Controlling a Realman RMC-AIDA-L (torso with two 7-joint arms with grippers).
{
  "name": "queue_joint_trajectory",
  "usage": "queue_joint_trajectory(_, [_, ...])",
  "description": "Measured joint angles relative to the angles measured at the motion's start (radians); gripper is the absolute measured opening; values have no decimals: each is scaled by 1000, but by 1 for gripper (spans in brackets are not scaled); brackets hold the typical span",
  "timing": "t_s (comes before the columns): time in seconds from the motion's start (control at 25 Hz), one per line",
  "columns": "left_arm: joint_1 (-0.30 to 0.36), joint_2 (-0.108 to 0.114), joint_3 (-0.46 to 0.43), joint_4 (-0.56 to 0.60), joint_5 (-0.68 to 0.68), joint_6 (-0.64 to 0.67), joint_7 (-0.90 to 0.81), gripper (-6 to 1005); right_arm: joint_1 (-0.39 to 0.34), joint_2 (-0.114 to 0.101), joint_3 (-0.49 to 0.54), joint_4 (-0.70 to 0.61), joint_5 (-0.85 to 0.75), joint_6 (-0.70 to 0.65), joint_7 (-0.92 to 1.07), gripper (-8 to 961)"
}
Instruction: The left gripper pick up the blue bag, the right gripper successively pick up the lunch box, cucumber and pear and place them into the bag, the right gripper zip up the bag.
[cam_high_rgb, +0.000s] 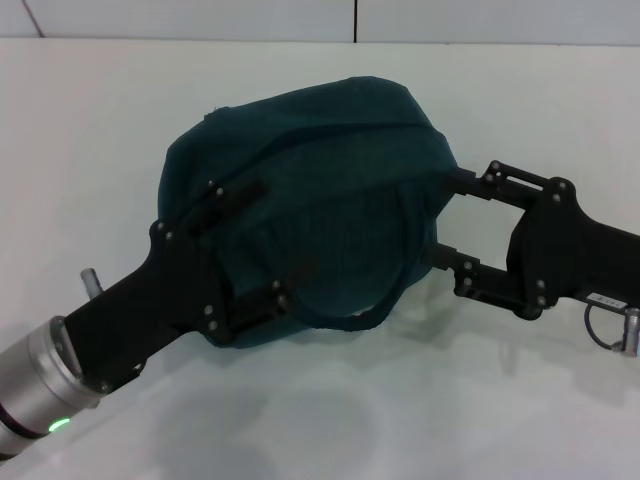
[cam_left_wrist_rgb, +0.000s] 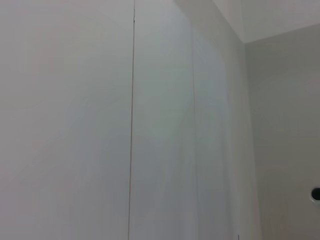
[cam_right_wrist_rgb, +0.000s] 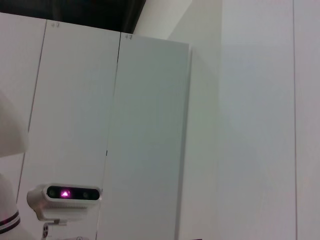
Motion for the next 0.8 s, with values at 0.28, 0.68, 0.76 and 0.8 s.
queue_joint_trajectory(0.28, [1, 0, 0, 0, 0, -1, 0, 887, -3, 0, -1, 0, 0, -5, 0, 651])
queue_joint_trajectory(0.68, [2, 0, 0, 0, 1, -1, 0, 887, -4, 0, -1, 0, 0, -11, 0, 651])
queue_joint_trajectory(0.76, [2, 0, 0, 0, 1, -1, 0, 887, -4, 0, -1, 0, 0, -11, 0, 651])
queue_joint_trajectory(0.8, [2, 0, 0, 0, 1, -1, 0, 887, -4, 0, -1, 0, 0, -11, 0, 651])
